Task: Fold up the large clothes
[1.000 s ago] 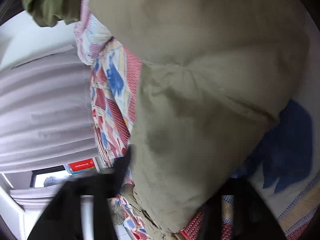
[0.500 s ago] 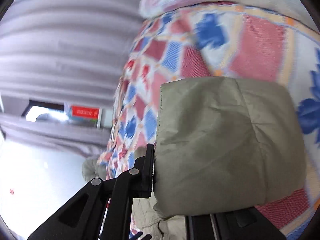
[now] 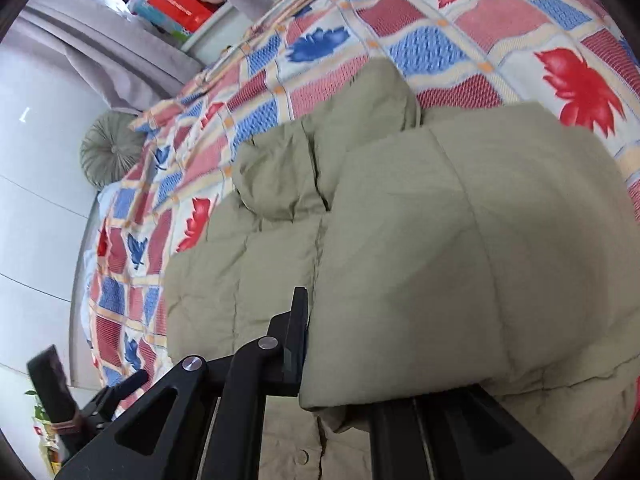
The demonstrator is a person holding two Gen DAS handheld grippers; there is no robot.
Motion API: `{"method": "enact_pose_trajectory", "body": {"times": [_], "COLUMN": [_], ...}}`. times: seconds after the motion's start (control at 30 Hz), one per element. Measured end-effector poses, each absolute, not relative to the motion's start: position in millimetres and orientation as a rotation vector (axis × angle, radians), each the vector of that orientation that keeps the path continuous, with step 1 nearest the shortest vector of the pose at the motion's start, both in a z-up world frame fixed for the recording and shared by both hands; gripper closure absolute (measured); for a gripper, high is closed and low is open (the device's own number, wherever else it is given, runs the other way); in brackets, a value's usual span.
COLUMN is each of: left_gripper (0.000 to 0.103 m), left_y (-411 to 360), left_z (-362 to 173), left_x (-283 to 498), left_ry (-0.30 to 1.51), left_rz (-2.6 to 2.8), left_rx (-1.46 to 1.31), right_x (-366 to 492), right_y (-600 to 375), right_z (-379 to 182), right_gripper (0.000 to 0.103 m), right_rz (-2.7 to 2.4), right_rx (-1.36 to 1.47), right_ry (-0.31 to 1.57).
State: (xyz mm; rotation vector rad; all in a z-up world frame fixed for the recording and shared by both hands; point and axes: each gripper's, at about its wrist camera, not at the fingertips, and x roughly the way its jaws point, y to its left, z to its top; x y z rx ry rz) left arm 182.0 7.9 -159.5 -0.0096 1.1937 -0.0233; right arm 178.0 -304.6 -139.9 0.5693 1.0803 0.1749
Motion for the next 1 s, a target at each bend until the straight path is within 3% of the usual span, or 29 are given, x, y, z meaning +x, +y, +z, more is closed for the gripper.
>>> {"method": "enact_pose_trajectory", "body": {"times": [0.13, 0.17, 0.23, 0.3, 0.37, 0.67, 0.73, 0.77, 0.8, 1.0], "left_gripper": [0.001, 0.001, 0.001, 0.001, 0.001, 0.001, 0.001, 0.001, 0.001, 0.001], "left_y": [8, 6, 1, -3, -5, 25, 36, 41, 48, 70], "left_z": [-171, -173, -176, -176, -174, -159, -157, -157, -156, -158], "left_x": [183, 183, 184, 187, 189, 204, 207, 208, 209, 209], "left_ry": [1.214, 1.218, 1.223, 1.222, 1.216, 1.171, 1.167, 1.166, 1.162, 1.140], "left_rz": [-0.036, -0.042, -0.060, -0.083, -0.096, -0.082, -0.085, -0.087, -0.091, -0.139], "left_rx": [-0.022, -0.025, -0.035, -0.050, -0.064, -0.148, -0.173, -0.194, -0.225, -0.412], "right_x": [180, 180, 177, 172, 166, 139, 145, 151, 158, 187], "right_y": [-297, -298, -304, -307, -308, -374, -385, -384, -379, -268], "right_z": [-173, -177, -176, -168, -153, -131, -134, -133, -128, -88], "right_gripper": [0.090, 0.084, 0.072, 0.034, 0.030, 0.031, 0.055, 0.085, 0.092, 0.092], "right_rz": [0.114, 0.109, 0.114, 0.137, 0.149, -0.027, -0.045, -0.040, -0.022, 0.240], "right_rx": [0.577, 0.594, 0.655, 0.687, 0.679, 0.937, 1.015, 1.018, 0.996, 0.544], "right_ry": [1.156, 1.159, 1.157, 1.147, 1.120, 0.966, 0.947, 0.952, 0.947, 0.986]}}
